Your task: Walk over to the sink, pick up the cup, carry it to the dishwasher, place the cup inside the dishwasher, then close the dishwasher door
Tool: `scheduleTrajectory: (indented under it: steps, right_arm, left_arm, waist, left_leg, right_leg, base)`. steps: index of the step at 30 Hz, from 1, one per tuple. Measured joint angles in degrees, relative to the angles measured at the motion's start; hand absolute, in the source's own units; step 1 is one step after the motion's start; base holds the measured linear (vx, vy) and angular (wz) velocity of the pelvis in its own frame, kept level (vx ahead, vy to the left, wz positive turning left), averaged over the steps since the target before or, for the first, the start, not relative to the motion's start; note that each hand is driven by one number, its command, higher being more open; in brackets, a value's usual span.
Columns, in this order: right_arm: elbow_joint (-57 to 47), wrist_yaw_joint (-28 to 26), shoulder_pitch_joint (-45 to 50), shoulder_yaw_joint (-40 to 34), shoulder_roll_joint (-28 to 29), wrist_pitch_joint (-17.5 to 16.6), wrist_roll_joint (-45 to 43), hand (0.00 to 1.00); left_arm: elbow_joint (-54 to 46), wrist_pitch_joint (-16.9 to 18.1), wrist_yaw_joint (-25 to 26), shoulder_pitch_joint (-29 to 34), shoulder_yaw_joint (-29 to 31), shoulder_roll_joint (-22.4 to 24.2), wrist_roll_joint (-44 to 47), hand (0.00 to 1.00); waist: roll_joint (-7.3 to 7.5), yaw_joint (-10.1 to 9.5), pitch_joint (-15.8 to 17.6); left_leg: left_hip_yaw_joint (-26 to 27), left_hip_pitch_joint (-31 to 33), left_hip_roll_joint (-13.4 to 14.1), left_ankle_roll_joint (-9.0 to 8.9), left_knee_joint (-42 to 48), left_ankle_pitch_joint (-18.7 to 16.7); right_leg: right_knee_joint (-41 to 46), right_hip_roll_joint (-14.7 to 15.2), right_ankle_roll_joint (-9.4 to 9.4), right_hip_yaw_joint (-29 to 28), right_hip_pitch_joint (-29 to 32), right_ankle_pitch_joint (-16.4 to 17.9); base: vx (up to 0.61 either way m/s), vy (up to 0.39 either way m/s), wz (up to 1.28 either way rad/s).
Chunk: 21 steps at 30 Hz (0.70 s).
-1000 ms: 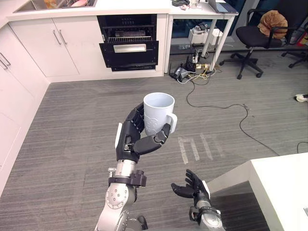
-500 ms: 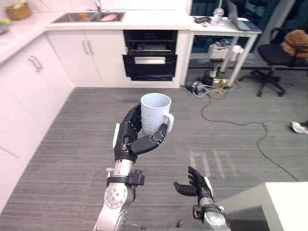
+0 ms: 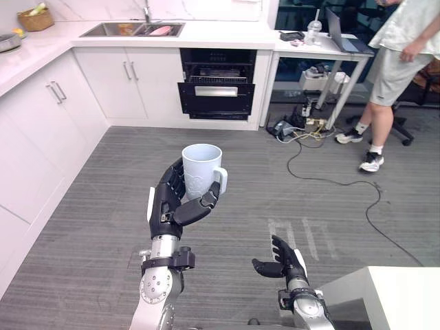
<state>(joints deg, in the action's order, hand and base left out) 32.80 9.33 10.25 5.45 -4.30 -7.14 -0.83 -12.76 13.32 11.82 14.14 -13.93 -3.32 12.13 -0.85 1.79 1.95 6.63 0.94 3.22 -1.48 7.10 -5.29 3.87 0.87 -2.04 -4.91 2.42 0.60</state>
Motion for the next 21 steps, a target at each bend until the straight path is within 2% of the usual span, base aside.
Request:
scheduleTrajectory:
  steps: [1, 6, 9, 15, 17, 18, 20, 21]
  right_arm:
    - [0.0, 0.04, 0.36, -0.52, -0.01, 0.01, -0.02, 0.9]
    - [-0.04, 1.15, 4.23, -2.92, -0.15, 0.12, -0.03, 0.9]
    - [-0.23, 1.83, 4.21, -4.04, -0.13, 0.13, -0.03, 0.9]
    - [-3.14, 2.87, 3.26, -5.08, -0.05, -0.11, -0.04, 0.9]
    - [-3.14, 3.55, 2.05, -5.1, -0.03, -0.11, -0.09, 0.9]
    - [-3.17, 3.79, 1.26, -5.14, -0.01, -0.11, -0.11, 0.9]
    - [-4.05, 4.58, 0.05, -5.15, -0.02, -0.11, -0.13, 0.9]
    - [-4.22, 4.68, -0.28, -5.15, -0.07, -0.11, -0.13, 0.9]
  left_arm:
    - [0.15, -0.16, -0.19, -0.38, -0.77, 0.07, 0.3, 0.3]
    - [2.68, -1.07, -1.45, -1.83, -4.57, 0.42, 1.53, 0.3]
    - [3.62, -2.25, -2.31, -1.92, -4.94, 0.66, 2.57, 0.3]
    - [3.64, -2.64, -2.1, -1.76, -4.42, 0.63, 2.76, 0.3]
    - [3.56, -2.63, -2.11, -1.8, -4.06, 0.75, 2.9, 0.3]
    - [3.5, -2.63, -2.06, -1.79, -3.64, 0.92, 3.14, 0.3]
    - [3.49, -2.63, -1.8, -1.71, -2.21, 1.18, 3.7, 0.3]
    - [3.49, -2.62, -1.68, -1.68, -2.11, 1.22, 3.71, 0.3]
  waist:
    - [-0.01, 0.69, 0.07]
    - [-0.19, 0.99, 0.11]
    - [-0.46, 0.91, 0.27]
    - [-0.5, -0.8, 0.36]
    - [-0.58, -0.86, 0.83]
    - [-0.67, -0.96, 1.41]
    - [-1.04, -1.02, 2.76]
    - [-1.2, -1.08, 2.95]
  left_leg:
    - [-0.1, 0.39, -0.01, 0.04, 0.07, 0.06]
    - [-1.4, -0.05, 0.07, -0.25, -0.64, 0.47]
    - [-1.66, -0.95, -0.23, -0.74, -4.1, 2.7]
    - [-5.63, -0.28, -0.6, -0.83, -4.37, 3.9]
    - [-8.69, 2.6, -1.22, -1.51, -1.88, 3.45]
    - [-8.28, 3.87, -0.93, -2.14, -0.86, 2.61]
    - [0.22, 6.03, 2.33, -2.09, 1.28, 1.95]
    - [2.16, 6.41, 3.12, -2.06, 1.85, 1.97]
  right_leg:
    - [-0.78, 0.21, -0.03, 0.33, -0.11, -0.4]
    - [-2.88, 0.38, 0.05, 2.3, -1.82, -0.86]
    - [-2.93, 0.55, 0.27, 3.4, -2.19, -0.85]
    - [-2.74, 0.99, 0.65, 7.92, -3.34, -0.16]
    - [-2.43, 1.51, 0.72, 11.09, -3.19, 0.28]
    - [-2.15, 1.69, 0.74, 12.38, -3.11, 0.43]
    - [-1.01, 2.37, 0.46, 16.4, -3.17, 1.52]
    - [-0.53, 2.59, 0.37, 17.12, -3.04, 1.94]
  base:
    - [-0.03, 0.005, 0.09]
    - [0.01, -0.02, 0.16]
    - [0.0, -0.046, 0.24]
    - [-0.04, -0.035, 0.43]
    - [-0.08, -0.017, 0.79]
    - [-0.11, -0.01, 0.8]
    - [-0.1, -0.016, 0.94]
    - [-0.03, -0.002, 0.72]
